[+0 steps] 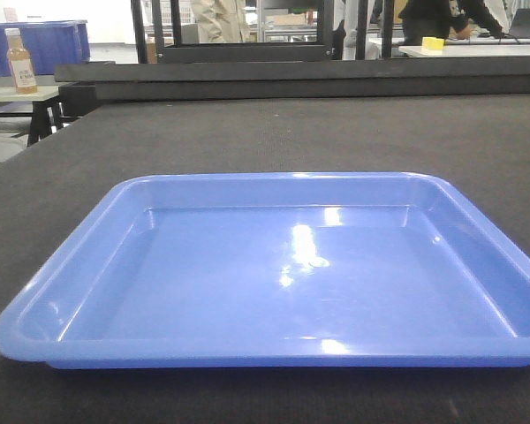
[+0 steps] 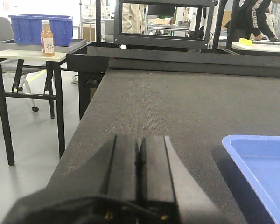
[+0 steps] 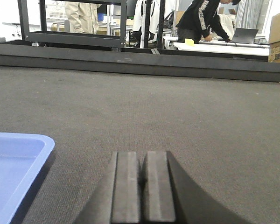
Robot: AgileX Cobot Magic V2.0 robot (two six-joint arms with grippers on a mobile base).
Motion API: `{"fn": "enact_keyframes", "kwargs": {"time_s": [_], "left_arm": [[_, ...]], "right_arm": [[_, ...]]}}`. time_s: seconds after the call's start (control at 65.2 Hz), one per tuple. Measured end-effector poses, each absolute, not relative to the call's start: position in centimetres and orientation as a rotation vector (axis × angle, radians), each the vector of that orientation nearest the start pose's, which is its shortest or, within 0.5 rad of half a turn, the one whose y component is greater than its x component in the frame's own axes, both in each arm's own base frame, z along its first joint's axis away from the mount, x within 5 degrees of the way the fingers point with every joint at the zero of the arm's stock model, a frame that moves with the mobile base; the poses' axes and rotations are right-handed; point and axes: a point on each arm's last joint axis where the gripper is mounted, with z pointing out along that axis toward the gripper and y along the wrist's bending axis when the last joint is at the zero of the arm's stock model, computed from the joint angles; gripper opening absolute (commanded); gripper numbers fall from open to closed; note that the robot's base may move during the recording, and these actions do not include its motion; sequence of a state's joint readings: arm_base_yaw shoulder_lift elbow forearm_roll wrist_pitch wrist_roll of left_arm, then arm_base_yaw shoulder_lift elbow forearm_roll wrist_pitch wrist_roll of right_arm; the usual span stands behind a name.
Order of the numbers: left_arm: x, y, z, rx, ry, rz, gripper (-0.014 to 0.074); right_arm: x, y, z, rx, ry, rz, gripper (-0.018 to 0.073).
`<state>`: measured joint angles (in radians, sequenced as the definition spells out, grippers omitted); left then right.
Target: Grab blue tray and place on right shelf
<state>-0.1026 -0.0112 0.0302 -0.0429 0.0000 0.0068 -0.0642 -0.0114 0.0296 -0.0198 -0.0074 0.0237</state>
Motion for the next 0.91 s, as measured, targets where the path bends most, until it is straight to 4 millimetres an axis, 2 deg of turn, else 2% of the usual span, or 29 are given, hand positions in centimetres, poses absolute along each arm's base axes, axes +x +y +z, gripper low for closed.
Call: {"fn": "enact_keyframes", "kwargs": {"time_s": [0.476, 0.614, 0.69, 0.798, 0.905], "left_arm": [[5.6, -0.6, 20.4, 0.05, 1.503, -0.111, -0.0048], [5.6, -0.6, 20.8, 0.047, 1.456, -0.112, -0.0048], [5.6, -0.5, 21.1, 0.045, 1.423, -0.112, -0.0048], [5.4, -0.6, 21.7, 0.055, 1.508, -0.11, -0.0048], [4.7, -0.6, 25.5, 0.063, 1.539, -0.11, -0.0048]], "right_arm": [[5.6, -0.4, 20.4, 0.051, 1.494, -0.049, 0.0056], [5.6, -0.4, 20.7, 0.05, 1.47, -0.049, 0.0056], [5.5, -0.3, 21.3, 0.047, 1.407, -0.049, 0.0056], [5.1, -0.3, 23.5, 0.045, 1.358, -0.05, 0.0056], [4.1, -0.3, 26.5, 0.049, 1.394, -0.052, 0.0056]]}}
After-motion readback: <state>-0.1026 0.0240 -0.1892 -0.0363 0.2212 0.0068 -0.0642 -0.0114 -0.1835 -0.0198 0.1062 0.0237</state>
